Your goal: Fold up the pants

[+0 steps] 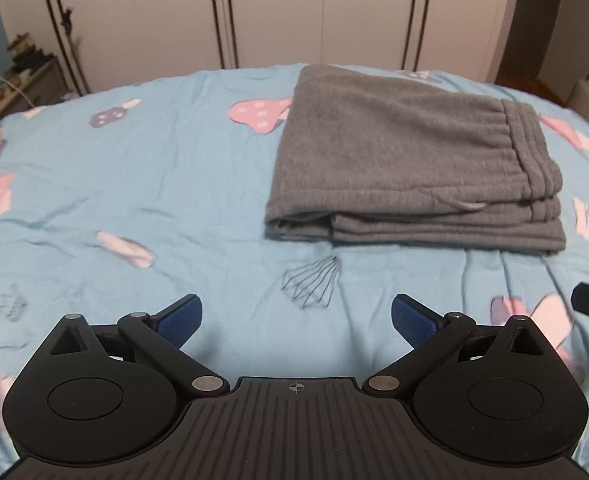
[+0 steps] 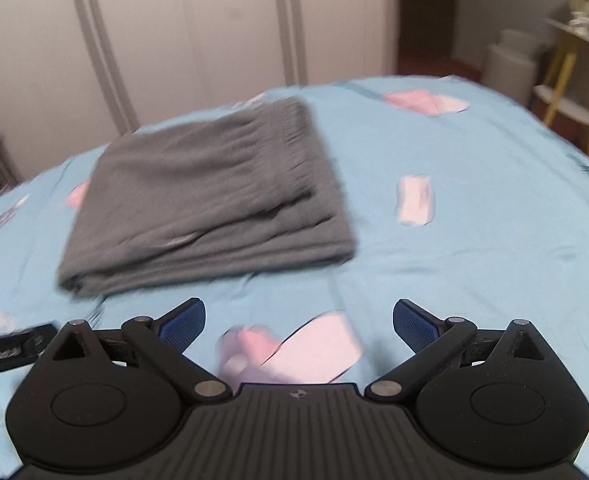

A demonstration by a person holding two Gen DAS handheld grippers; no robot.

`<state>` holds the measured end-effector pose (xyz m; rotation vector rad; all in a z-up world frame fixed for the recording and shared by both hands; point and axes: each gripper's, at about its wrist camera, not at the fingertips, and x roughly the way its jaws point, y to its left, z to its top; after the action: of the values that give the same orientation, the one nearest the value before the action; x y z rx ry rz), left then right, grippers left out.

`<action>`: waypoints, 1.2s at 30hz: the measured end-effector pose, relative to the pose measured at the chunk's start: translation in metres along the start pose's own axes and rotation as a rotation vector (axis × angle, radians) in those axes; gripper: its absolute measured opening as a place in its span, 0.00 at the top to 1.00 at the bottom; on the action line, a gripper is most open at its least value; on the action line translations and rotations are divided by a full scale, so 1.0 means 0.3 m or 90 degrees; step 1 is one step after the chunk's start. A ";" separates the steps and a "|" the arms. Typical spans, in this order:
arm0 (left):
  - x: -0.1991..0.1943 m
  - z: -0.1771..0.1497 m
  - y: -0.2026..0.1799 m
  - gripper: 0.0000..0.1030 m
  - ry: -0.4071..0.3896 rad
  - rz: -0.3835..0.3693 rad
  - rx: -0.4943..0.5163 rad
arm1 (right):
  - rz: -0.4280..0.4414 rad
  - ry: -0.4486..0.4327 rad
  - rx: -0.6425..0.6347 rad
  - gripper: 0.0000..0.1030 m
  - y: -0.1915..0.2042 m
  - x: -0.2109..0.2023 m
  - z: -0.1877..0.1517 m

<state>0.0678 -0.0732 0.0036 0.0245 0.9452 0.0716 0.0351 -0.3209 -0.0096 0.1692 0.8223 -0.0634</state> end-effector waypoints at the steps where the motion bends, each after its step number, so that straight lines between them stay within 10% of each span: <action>1: -0.021 -0.011 -0.007 0.00 -0.009 0.013 0.011 | 0.001 0.001 0.004 0.03 0.007 -0.013 -0.005; 7: -0.137 -0.018 -0.058 0.00 0.004 0.034 0.125 | -0.034 -0.002 -0.034 0.03 0.050 -0.070 -0.028; 13: -0.216 0.023 -0.022 0.00 0.011 -0.027 0.077 | -0.144 -0.018 -0.149 0.03 0.146 -0.159 -0.002; 18: -0.239 0.078 -0.014 0.00 0.076 -0.072 0.065 | -0.054 0.044 -0.138 0.03 0.163 -0.205 0.039; 21: -0.236 0.120 -0.034 0.00 0.091 -0.013 0.080 | -0.038 0.073 -0.115 0.03 0.167 -0.212 0.082; 36: -0.166 0.239 -0.101 0.00 0.134 0.011 0.103 | -0.072 0.146 -0.067 0.03 0.151 -0.099 0.228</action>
<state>0.0986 -0.1064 0.0843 0.1783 1.1595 0.0139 0.0699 -0.2887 0.0636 0.0303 1.0616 -0.1077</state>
